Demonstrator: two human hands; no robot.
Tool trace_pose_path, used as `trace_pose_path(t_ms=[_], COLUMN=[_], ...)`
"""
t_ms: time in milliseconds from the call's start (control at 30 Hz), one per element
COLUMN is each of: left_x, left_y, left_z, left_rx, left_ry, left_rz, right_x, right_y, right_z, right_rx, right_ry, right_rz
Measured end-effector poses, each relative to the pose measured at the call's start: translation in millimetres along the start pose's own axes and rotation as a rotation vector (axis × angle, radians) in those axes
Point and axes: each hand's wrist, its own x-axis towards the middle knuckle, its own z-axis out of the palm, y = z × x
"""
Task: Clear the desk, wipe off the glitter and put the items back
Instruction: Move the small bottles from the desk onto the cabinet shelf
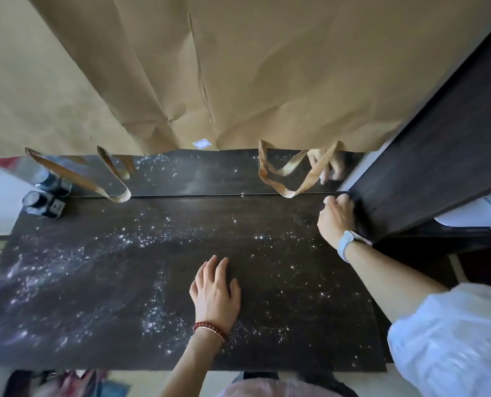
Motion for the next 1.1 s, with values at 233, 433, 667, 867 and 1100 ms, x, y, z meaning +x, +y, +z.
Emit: trace_pose_path(t_ms=[233, 433, 667, 867, 1100], left_x=[-10.8, -43.8, -75.9, -35.3, 82.9], left_y=[-8.8, -28.9, -90.9, -171.0, -263.3], left_z=[-20.8, -55.8, -105.6, -149.1, -202.1], left_rx=[-0.096, -0.137, -0.176, -0.276, -0.394], left_ry=[0.148, 0.333, 0.547, 0.619, 0.451], left_rz=[-0.031, -0.243, -0.412, -0.453, -0.495], right_x=[-66.7, -145.1, -176.5, -175.7, -175.4], right_y=[-37.2, -93.2, -174.9, -270.0, -367.5], right_z=[-17.8, -9.9, -11.4, 3.3, 26.1], right_rx=[0.446, 0.690, 0.725, 0.692, 0.604], right_ry=[0.004, -0.211, -0.365, -0.326, -0.280], right_rz=[-0.247, -0.418, -0.632, -0.712, -0.641])
